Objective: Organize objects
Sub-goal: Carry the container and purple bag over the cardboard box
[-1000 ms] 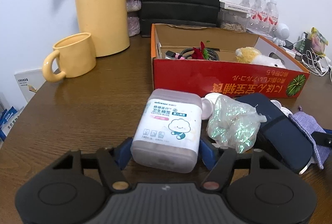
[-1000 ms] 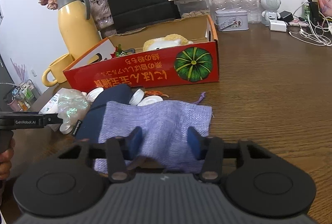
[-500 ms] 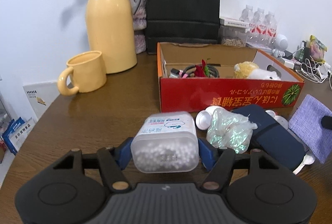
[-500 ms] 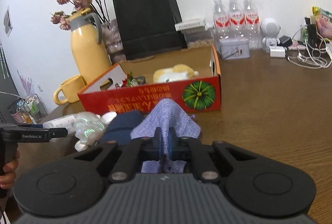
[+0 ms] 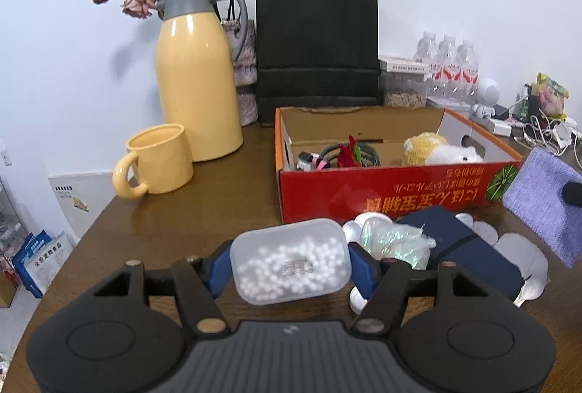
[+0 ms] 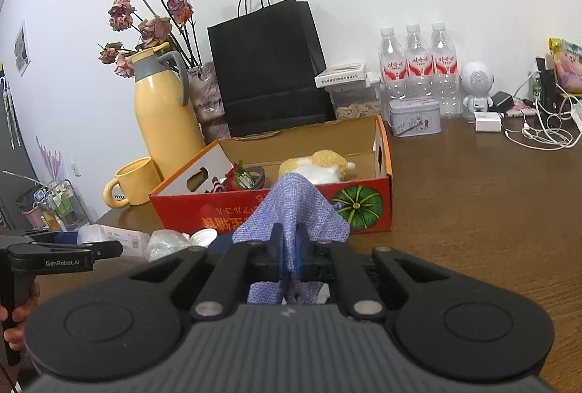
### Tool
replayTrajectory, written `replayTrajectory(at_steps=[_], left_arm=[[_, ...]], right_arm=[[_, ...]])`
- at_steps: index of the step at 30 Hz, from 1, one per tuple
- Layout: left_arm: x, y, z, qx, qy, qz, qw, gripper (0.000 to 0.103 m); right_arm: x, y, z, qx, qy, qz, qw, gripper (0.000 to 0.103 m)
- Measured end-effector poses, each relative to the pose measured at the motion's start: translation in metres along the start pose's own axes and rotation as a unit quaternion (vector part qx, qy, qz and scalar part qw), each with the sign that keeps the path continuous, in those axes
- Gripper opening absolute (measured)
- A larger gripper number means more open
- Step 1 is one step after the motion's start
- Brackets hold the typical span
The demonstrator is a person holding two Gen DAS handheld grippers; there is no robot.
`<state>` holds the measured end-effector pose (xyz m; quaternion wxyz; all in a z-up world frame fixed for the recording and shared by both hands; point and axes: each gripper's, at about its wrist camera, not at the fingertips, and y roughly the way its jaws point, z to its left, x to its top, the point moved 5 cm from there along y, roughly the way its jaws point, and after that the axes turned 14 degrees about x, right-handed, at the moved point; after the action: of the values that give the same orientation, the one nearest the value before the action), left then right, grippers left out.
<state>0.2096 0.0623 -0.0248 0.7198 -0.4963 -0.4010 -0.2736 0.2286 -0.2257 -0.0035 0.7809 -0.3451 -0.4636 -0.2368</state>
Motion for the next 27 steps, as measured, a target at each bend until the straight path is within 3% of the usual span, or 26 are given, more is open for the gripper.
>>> replayTrajectory(at_steps=[16,27], left_arm=[[0.048,-0.03,-0.016,-0.007,-0.008,-0.075,0.9971,0.064],[0.084,-0.013,-0.045,-0.019,-0.015,-0.102,0.9945,0.064]], right_arm=[[0.03,0.011,0.013,0.006,-0.022,-0.023,0.999,0.006],[0.061,0.045,0.012,0.005,-0.034,-0.046,0.998,0.006]])
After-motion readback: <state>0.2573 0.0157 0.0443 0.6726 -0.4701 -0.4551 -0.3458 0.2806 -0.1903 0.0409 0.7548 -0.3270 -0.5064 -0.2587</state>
